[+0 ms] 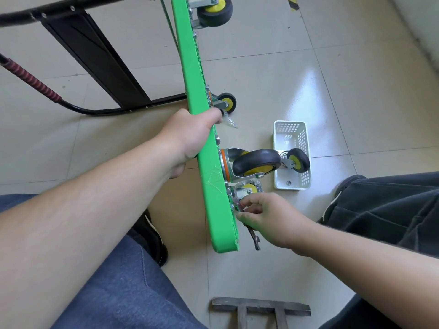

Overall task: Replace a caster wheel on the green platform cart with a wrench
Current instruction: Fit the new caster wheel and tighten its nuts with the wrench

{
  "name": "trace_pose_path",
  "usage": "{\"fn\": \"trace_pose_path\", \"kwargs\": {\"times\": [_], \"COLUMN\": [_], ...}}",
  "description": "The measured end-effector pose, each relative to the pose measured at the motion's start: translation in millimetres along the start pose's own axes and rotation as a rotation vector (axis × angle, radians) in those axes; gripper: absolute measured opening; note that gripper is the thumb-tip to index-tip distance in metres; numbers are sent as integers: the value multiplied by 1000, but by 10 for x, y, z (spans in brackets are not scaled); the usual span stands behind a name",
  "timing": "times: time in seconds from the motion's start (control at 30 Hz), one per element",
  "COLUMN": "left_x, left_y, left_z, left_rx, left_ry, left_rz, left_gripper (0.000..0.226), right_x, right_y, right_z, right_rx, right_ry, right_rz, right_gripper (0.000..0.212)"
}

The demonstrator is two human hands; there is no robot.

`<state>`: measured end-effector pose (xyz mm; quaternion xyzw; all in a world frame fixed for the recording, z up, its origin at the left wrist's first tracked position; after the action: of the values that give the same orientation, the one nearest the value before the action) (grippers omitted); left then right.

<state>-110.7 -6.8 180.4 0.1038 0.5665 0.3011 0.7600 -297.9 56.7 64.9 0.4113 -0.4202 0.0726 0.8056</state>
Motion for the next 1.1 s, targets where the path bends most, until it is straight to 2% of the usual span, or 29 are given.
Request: {"fn": "trace_pose_path", "kwargs": {"times": [0.07, 0.13, 0.2, 0.33, 0.43, 0.67, 0.77, 0.9, 1.03, 1.1], "left_x": [1, -2, -2, -18, -22, -43, -8, 7, 3, 6], "left_y": [3, -21, -22, -6, 2, 2, -44, -72, -77, -80], "left_z": [3, 7, 8, 3, -7, 9, 11, 17, 11, 15], "left_rx": [-4, -18, -41, -68, -64, -62, -59, -64, -60, -60], "left_ry": [-33, -59, -66, -53, -59, -81, -71, -56, -68, -75], "left_rz": [-8, -30, -37, -46, -49, -72, -64, -59, -57, -64], "left_gripper": [38, 20, 14, 19, 12, 11, 12, 17, 11, 14], "right_x": [-4, 6, 7, 11, 46, 130, 156, 175, 305, 372], "right_y": [-21, -42, -68, -136, -160, -103, -75, 3, 163, 235], "right_z": [-7, 5, 20, 69, 89, 100, 86, 36, 72, 86], "right_rx": [11, -1, -14, -48, -44, -46, -5, 80, 106, 140], "right_ry": [25, 58, 79, 117, 135, 179, 204, 217, 271, 190], "right_rz": [26, 70, 100, 154, 170, 161, 157, 120, 108, 60], "right_gripper": [10, 7, 3, 8, 15, 18, 32, 23, 30, 30]}}
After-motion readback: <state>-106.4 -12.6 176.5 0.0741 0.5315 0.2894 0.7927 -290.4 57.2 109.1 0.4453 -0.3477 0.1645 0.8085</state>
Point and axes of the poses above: each hand's wrist, its own y-axis away from the middle knuckle, its own z-axis out of the back of the hand, x = y × z, the point moved 7 cm from there along -y, towards the middle knuckle, and after that the axes turned 1 degree about x, right-handed, at the moved point
